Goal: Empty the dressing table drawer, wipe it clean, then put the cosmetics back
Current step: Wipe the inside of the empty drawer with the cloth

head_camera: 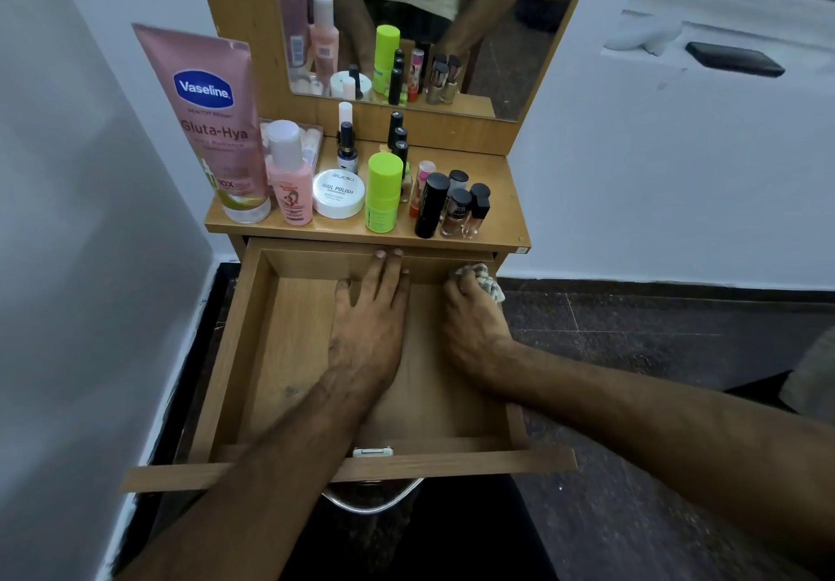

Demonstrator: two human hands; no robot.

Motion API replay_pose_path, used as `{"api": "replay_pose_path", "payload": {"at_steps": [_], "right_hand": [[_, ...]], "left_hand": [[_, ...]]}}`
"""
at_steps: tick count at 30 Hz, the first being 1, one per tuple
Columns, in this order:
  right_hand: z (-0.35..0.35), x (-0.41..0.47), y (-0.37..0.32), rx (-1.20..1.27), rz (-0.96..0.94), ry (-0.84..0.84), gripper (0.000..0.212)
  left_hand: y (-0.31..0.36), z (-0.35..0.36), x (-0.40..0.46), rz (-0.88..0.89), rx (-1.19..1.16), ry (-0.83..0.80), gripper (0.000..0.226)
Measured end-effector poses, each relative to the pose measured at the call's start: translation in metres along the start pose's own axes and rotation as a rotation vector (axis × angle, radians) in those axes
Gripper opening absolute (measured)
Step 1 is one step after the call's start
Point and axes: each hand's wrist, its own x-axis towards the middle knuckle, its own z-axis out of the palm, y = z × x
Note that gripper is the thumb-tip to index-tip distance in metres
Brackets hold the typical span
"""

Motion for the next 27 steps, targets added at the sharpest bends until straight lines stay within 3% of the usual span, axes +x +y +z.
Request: {"api": "replay_pose_path", "payload": {"at_steps": [3,9,12,22,27], "right_hand": [[-0.01,0.007,0.001,-0.044,-0.007,-0.044,0.051],[-0.025,0.018,0.005,0.183,-0.002,-0.105,0.051],[-0.029,0.021,0.011,0.172,-0.001,-0.182,0.057],[-0.032,0.022,0.007,0.238,0.033,-0.126,0.05],[-0.025,0.005,-0.009,0.151,-0.005,-0.094,0.043]], "left_hand": [[-0.001,-0.001,-0.001,0.003,0.011,0.008,0.064],[-0.003,0.004,0.0,-0.002,0.006,0.012,0.062],[-0.003,0.006,-0.001,0.003,0.012,0.032,0.063],[0.0,-0.004,0.002,-0.002,-0.035,0.02,0.05],[0.0,-0.007,0.002,-0.002,-0.074,0.018,0.042]]}}
